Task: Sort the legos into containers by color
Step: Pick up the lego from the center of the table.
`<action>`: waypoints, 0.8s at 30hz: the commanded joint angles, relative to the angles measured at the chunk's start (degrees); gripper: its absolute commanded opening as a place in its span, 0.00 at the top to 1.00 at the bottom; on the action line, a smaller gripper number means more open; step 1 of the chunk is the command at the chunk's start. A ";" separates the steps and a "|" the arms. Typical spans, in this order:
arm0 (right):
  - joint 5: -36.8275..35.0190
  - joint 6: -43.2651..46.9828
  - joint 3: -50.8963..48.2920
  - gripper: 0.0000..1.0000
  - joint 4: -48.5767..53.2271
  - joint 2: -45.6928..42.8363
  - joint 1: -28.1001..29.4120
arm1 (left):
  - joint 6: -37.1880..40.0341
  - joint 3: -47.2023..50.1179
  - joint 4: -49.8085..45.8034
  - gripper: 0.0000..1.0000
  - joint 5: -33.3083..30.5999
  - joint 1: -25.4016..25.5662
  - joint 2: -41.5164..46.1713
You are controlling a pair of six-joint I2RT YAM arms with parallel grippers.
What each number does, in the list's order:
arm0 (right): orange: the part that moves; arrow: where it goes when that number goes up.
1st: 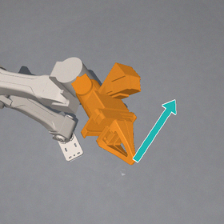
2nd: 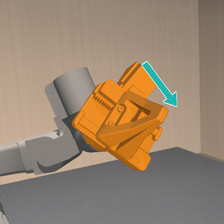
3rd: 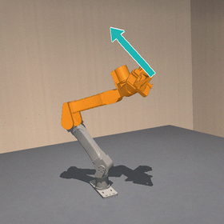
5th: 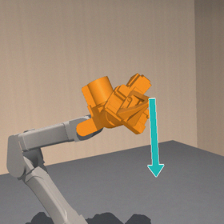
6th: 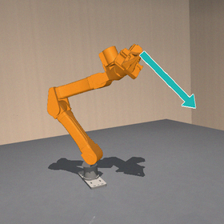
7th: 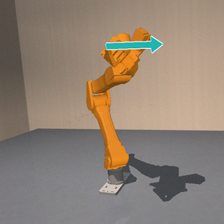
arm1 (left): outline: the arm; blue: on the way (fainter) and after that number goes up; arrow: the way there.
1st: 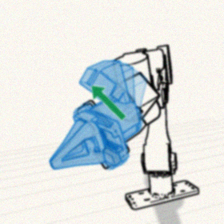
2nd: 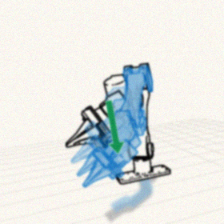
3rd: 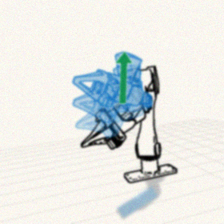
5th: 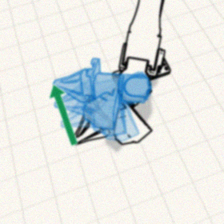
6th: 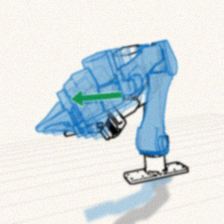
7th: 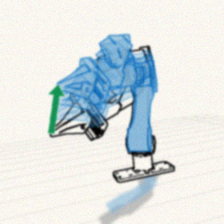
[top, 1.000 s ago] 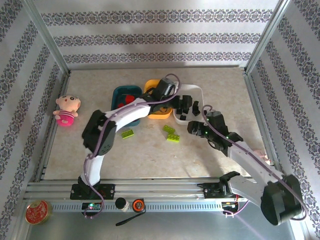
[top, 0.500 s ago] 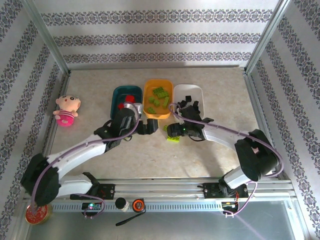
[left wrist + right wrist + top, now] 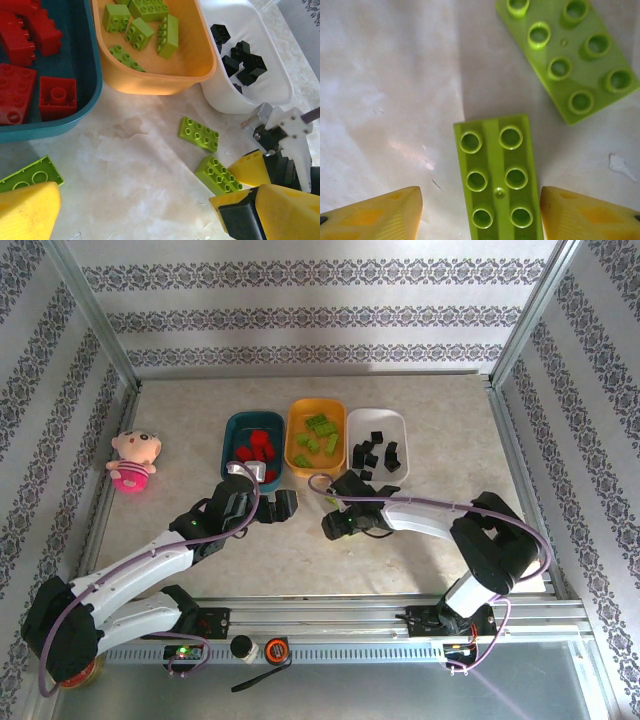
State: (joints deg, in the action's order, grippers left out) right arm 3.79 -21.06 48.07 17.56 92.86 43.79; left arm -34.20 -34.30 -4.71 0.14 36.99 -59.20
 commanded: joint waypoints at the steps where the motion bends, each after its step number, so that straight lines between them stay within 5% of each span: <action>1: -6.33 0.01 3.05 0.41 4.82 3.33 1.44 | -0.58 0.00 -0.71 0.00 -0.70 -1.06 -0.95; 10: -6.03 1.55 4.72 0.75 4.16 0.86 2.37 | -0.35 0.18 -2.84 0.00 -2.86 -1.22 -0.06; 16: -3.03 3.55 11.16 0.78 3.03 -5.23 0.26 | 0.09 0.99 -4.34 0.00 -5.84 -1.20 1.32; 24: -2.24 4.14 27.51 0.76 1.00 7.44 -7.07 | -0.69 0.93 -5.29 0.00 -5.01 -1.18 1.56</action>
State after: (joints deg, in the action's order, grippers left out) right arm 1.19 -18.00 71.70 19.09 94.67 38.48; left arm -34.59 -33.50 -7.44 -4.14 36.62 -58.54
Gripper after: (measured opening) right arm 0.288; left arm 0.997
